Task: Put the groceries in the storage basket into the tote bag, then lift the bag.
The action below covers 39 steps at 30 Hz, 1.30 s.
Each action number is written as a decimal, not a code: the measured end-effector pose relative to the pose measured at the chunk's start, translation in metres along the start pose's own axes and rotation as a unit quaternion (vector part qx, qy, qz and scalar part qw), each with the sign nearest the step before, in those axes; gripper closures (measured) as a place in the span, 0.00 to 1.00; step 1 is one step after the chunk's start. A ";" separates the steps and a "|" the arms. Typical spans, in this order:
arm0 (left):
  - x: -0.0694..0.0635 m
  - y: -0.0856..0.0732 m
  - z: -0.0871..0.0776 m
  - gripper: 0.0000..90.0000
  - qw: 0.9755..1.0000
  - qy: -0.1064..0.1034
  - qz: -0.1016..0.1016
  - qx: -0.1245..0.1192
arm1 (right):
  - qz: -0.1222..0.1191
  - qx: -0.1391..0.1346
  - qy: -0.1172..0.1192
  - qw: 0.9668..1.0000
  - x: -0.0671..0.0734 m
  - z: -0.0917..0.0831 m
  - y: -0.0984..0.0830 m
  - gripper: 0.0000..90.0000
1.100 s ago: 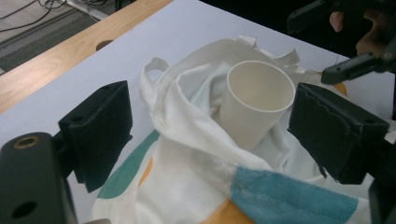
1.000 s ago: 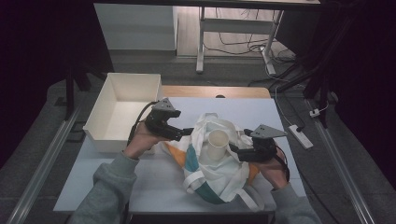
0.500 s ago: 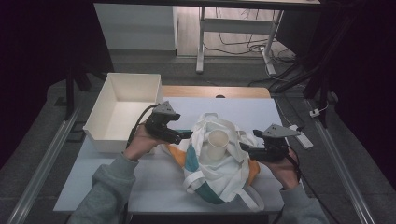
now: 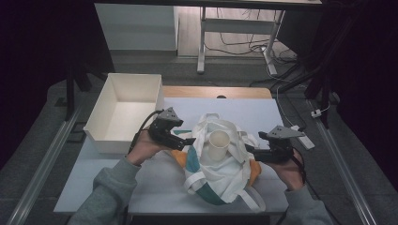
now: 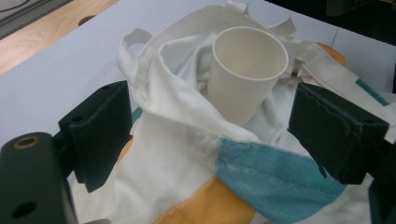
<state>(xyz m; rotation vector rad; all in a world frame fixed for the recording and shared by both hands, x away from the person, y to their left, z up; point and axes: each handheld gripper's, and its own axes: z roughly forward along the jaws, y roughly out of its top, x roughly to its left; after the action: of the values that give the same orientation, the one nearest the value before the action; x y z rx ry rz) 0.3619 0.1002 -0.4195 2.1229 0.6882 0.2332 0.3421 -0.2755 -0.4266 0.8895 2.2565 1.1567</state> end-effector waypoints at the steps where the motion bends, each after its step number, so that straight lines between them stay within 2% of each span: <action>1: 0.000 0.000 0.000 0.15 1.000 0.000 0.000 0.001 | -0.001 0.000 0.001 1.000 0.000 0.000 0.000 0.29; 16: -0.003 -0.008 0.009 0.17 1.000 -0.004 -0.022 0.011 | -0.004 0.016 0.003 1.000 0.003 0.004 -0.002 0.30; 28: -0.008 -0.012 0.023 0.23 0.999 0.012 -0.037 0.020 | -0.008 0.024 0.004 1.000 0.005 0.008 -0.005 0.30; 32: -0.008 -0.009 0.030 0.25 0.998 0.027 -0.049 0.007 | -0.010 0.025 0.004 1.000 0.005 0.008 -0.004 0.30; 34: -0.006 -0.009 0.036 0.26 0.998 0.042 -0.048 0.013 | -0.011 0.026 0.004 1.000 0.006 0.009 -0.004 0.30; 39: -0.005 -0.013 0.048 0.26 0.997 0.035 -0.051 0.040 | -0.018 0.027 0.002 0.999 0.008 0.009 -0.003 0.30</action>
<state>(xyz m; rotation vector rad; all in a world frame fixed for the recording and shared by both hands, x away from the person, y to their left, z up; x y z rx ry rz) 0.3718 0.0700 -0.4585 2.1563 0.8571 0.2300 0.3410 -0.2666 -0.4350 0.8656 2.3071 1.0874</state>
